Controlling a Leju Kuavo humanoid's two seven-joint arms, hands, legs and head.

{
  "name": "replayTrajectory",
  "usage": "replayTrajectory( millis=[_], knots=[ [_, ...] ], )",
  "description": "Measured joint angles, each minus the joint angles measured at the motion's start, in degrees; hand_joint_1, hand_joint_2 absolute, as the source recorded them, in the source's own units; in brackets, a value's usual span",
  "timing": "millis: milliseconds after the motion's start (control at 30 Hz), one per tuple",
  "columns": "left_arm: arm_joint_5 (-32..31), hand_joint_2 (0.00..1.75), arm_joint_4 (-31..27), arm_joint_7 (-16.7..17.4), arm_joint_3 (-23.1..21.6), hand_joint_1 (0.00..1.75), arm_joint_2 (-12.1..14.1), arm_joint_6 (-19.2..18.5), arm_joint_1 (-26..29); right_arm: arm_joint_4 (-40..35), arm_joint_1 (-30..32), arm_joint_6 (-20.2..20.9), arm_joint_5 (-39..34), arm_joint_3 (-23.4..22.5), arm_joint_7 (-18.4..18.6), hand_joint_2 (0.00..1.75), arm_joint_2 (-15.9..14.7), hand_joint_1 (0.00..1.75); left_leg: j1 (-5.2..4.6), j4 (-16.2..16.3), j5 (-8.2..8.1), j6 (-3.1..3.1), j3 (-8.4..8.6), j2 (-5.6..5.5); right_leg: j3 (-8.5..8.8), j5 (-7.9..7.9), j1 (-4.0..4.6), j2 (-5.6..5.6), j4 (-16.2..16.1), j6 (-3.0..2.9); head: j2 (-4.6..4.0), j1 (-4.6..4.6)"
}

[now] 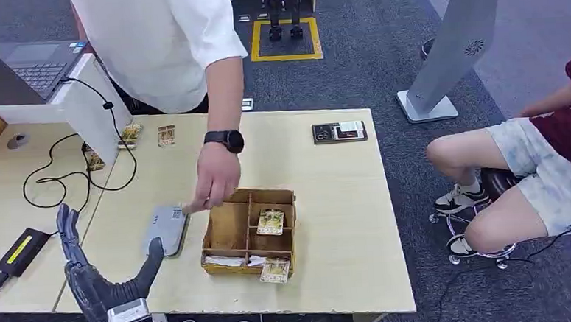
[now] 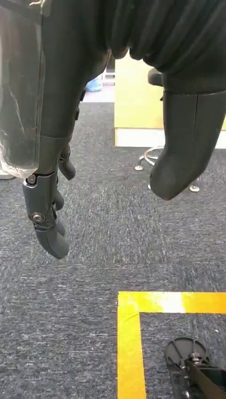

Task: Pass the card to the sensor for recognition and then transmit it.

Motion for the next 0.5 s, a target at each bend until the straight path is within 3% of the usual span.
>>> replayTrajectory(
  millis=[333, 500],
  knots=[
    [-2.08, 1.75, -0.07, 0.79, 0.00, 0.00, -0.72, 0.00, 0.30, -3.67, 0.13, 2.36, 0.98, -1.09, -0.17, 1.75, 1.70, 0.00, 0.00, 0.00, 0.00, 0.00, 0.01, 0.00, 0.00, 0.00, 0.00, 0.00, -0.01, 0.00, 0.00, -0.02],
    [-4.31, 1.75, -0.07, 2.73, 0.00, 0.00, -0.92, 0.00, 0.31, -5.40, 0.23, 2.88, 1.90, -1.62, -0.20, 1.75, 2.32, 0.00, 0.00, 0.00, 0.00, 0.00, 0.00, 0.00, 0.00, 0.00, 0.00, 0.01, 0.00, 0.00, 0.00, 0.00]
  ],
)
